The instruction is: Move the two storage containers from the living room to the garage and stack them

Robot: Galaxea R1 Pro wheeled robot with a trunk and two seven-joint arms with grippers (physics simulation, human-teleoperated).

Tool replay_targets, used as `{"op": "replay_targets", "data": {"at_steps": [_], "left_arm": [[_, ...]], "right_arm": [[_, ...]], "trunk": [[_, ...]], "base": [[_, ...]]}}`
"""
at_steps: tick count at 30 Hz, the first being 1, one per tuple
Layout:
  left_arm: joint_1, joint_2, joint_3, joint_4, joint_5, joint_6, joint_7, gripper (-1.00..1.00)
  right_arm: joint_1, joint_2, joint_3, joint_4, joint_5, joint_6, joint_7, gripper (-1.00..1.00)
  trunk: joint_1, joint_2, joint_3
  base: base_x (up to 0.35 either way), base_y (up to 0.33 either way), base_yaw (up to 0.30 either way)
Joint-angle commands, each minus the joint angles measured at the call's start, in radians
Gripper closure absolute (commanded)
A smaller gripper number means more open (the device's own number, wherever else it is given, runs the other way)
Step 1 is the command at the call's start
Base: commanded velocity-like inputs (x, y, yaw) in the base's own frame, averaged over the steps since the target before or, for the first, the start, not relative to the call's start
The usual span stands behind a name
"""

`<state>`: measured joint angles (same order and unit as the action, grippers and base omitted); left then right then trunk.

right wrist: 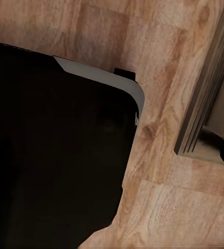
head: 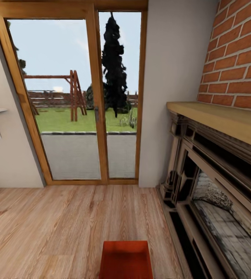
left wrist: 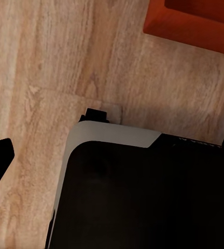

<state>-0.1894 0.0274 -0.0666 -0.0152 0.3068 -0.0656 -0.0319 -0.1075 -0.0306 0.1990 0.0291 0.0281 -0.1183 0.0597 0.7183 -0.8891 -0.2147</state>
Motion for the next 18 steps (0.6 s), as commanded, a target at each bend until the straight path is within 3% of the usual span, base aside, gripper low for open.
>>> {"op": "replay_targets", "data": {"at_steps": [1, 18], "left_arm": [[-0.001, 0.0, -0.007, 0.001, 0.01, -0.003, -0.003, -1.0], [-0.001, 0.0, -0.007, 0.001, 0.01, -0.003, -0.003, -1.0]], "right_arm": [[-0.001, 0.0, 0.003, 0.003, 0.003, -0.006, 0.002, -1.0], [-0.001, -0.002, 0.002, 0.003, 0.003, -0.004, 0.0, -1.0]], "trunk": [[0.0, -0.001, -0.003], [0.0, -0.001, -0.03]], "base": [[0.0, 0.0, 0.0], [0.0, 0.0, 0.004]]}}
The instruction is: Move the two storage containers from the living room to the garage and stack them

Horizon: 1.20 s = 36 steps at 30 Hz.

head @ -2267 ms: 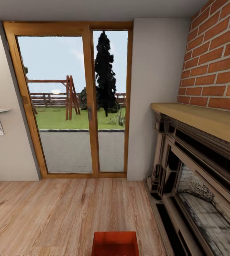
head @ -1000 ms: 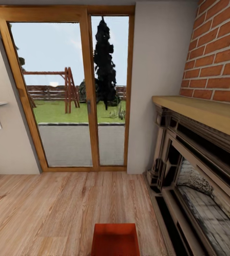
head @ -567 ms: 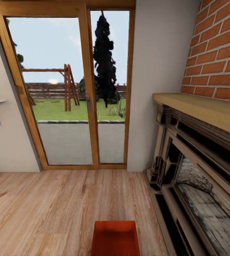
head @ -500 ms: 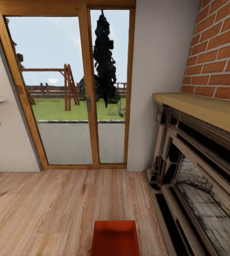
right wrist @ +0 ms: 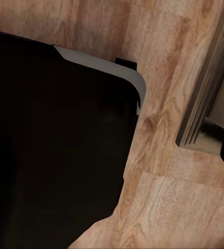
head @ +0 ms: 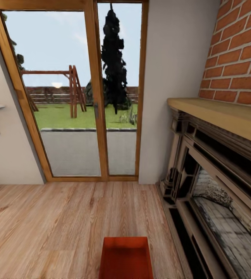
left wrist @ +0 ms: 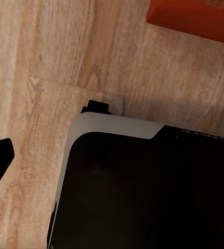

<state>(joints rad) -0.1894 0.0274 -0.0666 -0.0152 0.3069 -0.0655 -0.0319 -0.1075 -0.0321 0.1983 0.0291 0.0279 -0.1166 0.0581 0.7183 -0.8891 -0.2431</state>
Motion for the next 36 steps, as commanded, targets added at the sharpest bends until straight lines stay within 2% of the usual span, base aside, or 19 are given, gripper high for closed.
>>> {"op": "replay_targets", "data": {"at_steps": [1, 36], "left_arm": [[-0.001, 0.0, -0.007, 0.001, 0.01, -0.003, -0.003, -1.0], [-0.001, 0.0, -0.007, 0.001, 0.01, -0.003, -0.003, -1.0]], "right_arm": [[-0.001, 0.0, 0.003, 0.003, 0.003, -0.006, 0.002, -1.0], [-0.001, 0.0, 0.001, 0.003, 0.003, 0.0, -0.001, -1.0]], "trunk": [[0.0, -0.001, -0.003], [0.0, -0.001, -0.058]], "base": [[0.0, 0.0, 0.043], [0.0, 0.0, 0.061]]}}
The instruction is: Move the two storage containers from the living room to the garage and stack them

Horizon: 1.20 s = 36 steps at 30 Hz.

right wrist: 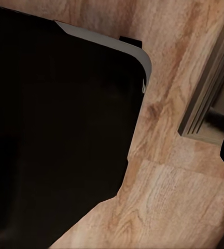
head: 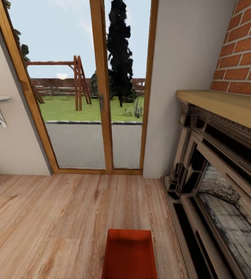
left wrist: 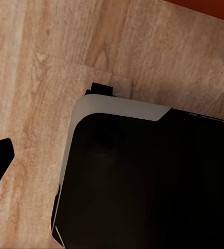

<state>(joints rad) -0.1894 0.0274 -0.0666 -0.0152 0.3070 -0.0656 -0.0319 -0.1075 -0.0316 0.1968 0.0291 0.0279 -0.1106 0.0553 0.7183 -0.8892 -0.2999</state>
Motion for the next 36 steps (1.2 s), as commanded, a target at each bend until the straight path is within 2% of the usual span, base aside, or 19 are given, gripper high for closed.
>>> {"op": "replay_targets", "data": {"at_steps": [1, 24, 36], "left_arm": [[-0.001, 0.0, -0.007, 0.001, 0.01, -0.003, -0.003, -1.0], [-0.001, 0.0, -0.007, 0.001, 0.009, -0.003, -0.003, -1.0], [-0.001, 0.0, -0.007, 0.001, 0.01, -0.003, -0.003, -1.0]], "right_arm": [[-0.001, 0.0, 0.003, 0.003, 0.003, -0.006, 0.002, -1.0], [-0.001, 0.001, 0.003, 0.003, 0.003, -0.006, 0.0, -1.0], [-0.001, 0.001, 0.003, 0.003, 0.003, -0.006, 0.001, -1.0]], "trunk": [[0.0, -0.001, -0.003], [0.0, -0.001, -0.035], [0.0, -0.001, -0.039]], "base": [[0.0, 0.0, 0.002], [0.0, 0.0, -0.014], [0.0, 0.0, -0.035]]}}
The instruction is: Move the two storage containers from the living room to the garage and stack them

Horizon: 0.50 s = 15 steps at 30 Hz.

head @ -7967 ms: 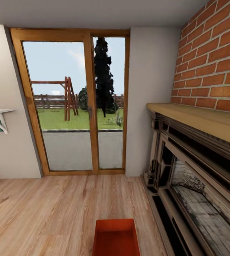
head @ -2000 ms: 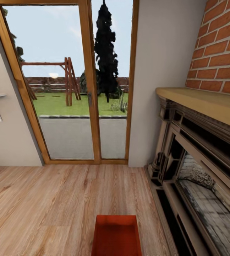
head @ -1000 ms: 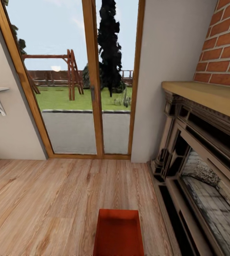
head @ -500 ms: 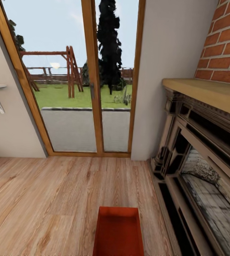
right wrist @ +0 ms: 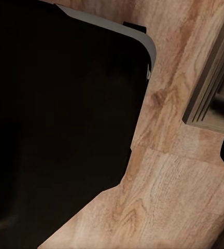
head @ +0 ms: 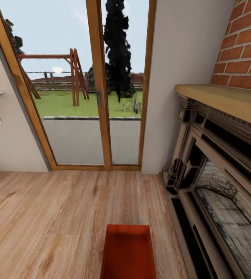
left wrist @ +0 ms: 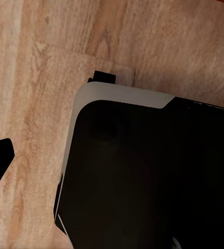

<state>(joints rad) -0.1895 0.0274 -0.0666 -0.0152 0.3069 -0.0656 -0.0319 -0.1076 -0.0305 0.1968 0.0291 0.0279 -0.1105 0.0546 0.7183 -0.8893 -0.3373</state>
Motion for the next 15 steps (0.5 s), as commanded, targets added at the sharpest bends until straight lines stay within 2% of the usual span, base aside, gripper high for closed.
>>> {"op": "replay_targets", "data": {"at_steps": [1, 10, 15], "left_arm": [[-0.001, 0.0, -0.007, 0.001, 0.01, -0.003, -0.003, -1.0], [-0.001, 0.0, -0.007, 0.001, 0.009, -0.003, -0.003, -1.0], [-0.001, 0.0, -0.007, 0.001, 0.009, -0.003, -0.003, -1.0]], "right_arm": [[-0.001, 0.0, 0.003, 0.003, 0.003, -0.006, 0.002, -1.0], [-0.001, 0.0, 0.003, 0.003, 0.003, -0.006, 0.001, -1.0], [-0.001, 0.0, 0.003, 0.003, 0.003, -0.006, 0.003, -1.0]], "trunk": [[0.0, -0.001, -0.001], [0.0, -0.001, -0.001], [0.0, -0.001, -0.003]], "base": [[0.0, 0.0, -0.002], [0.0, 0.0, -0.001], [0.0, 0.0, -0.142]]}}
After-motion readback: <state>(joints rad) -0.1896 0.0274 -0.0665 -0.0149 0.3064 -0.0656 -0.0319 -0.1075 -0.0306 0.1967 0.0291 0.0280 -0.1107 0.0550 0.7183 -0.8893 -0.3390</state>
